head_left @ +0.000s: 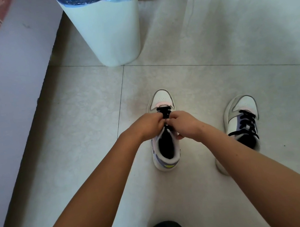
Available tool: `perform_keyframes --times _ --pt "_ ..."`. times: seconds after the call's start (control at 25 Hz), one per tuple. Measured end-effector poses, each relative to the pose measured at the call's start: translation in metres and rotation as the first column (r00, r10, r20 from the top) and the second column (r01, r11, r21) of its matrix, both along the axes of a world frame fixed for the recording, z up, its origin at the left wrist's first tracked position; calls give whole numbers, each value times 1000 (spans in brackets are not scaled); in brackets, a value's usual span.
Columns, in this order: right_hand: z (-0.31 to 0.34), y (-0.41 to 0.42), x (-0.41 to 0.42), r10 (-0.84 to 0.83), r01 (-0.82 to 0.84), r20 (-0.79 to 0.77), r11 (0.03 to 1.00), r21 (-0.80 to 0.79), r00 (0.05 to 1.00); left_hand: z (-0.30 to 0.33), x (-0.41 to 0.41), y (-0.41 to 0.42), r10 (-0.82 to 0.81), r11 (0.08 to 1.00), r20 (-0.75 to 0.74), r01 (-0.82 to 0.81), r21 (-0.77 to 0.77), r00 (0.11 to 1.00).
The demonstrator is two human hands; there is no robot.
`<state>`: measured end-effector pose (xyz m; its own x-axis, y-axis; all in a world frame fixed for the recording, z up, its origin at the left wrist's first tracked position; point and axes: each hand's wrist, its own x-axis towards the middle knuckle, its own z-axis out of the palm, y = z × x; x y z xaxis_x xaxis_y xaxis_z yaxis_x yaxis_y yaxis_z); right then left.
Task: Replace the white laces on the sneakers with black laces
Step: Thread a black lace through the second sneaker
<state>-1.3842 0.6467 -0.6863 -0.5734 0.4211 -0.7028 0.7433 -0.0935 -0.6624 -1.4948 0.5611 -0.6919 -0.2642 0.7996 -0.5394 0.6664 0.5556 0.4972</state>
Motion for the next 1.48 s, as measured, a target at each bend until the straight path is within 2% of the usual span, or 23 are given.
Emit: perform_keyframes --times 0.08,0.12,0.2,0.28,0.36,0.44,0.52,0.64,0.72,0.8,0.84,0.92,1.0,1.08,1.2,1.28,1.4,1.48 --pt "-4 -4 13 -189 170 -133 976 -139 973 -5 -1 -15 207 963 247 -241 117 947" --pt "-5 -7 17 -235 211 -163 965 -153 958 -5 2 -22 289 927 294 -343 151 911" --pt "-7 -8 18 -189 185 -146 982 -38 971 -4 10 -25 347 897 237 -395 200 908" --pt "-3 -7 16 -58 64 -44 989 132 997 2 16 -25 367 891 181 -401 212 912" --pt "4 -7 15 80 -95 72 964 250 994 11 14 -23 336 927 117 -350 138 935" --pt "9 -9 14 170 -203 143 946 255 975 18 13 -21 175 984 -19 -176 -18 984" --pt "13 -13 9 245 -295 206 919 260 947 19 15 -15 31 994 -105 -42 -102 994" --pt "18 -16 -6 432 -571 414 758 315 801 21 13 -4 -83 991 -148 65 -119 986" --pt "20 -15 -12 483 -667 487 663 339 728 20 9 -4 -99 992 -115 89 -86 988" --pt "15 -9 -7 487 -595 355 729 338 798 16 7 -15 -71 997 -54 72 31 996" --pt "10 -7 1 433 -480 212 820 312 876 13 8 -23 -10 994 -3 10 107 1000" --pt "1 -11 21 190 -179 -33 960 213 981 6 13 -38 168 954 108 -190 234 980" --pt "-5 -17 32 49 -27 -99 975 219 994 1 24 -43 299 897 149 -331 294 943" --pt "-3 -21 31 48 -23 -96 968 249 994 0 29 -39 327 890 131 -352 290 936" --pt "3 -15 23 162 -150 -3 918 368 987 5 25 -28 203 967 50 -208 146 978" --pt "1 -11 27 205 -202 37 895 397 978 8 19 -25 131 984 12 -131 118 991" --pt "-5 -13 45 149 -148 21 939 311 989 7 20 -41 215 957 99 -230 178 972" --pt "-3 -21 54 222 -219 28 920 327 975 7 24 -53 233 953 112 -249 170 966"
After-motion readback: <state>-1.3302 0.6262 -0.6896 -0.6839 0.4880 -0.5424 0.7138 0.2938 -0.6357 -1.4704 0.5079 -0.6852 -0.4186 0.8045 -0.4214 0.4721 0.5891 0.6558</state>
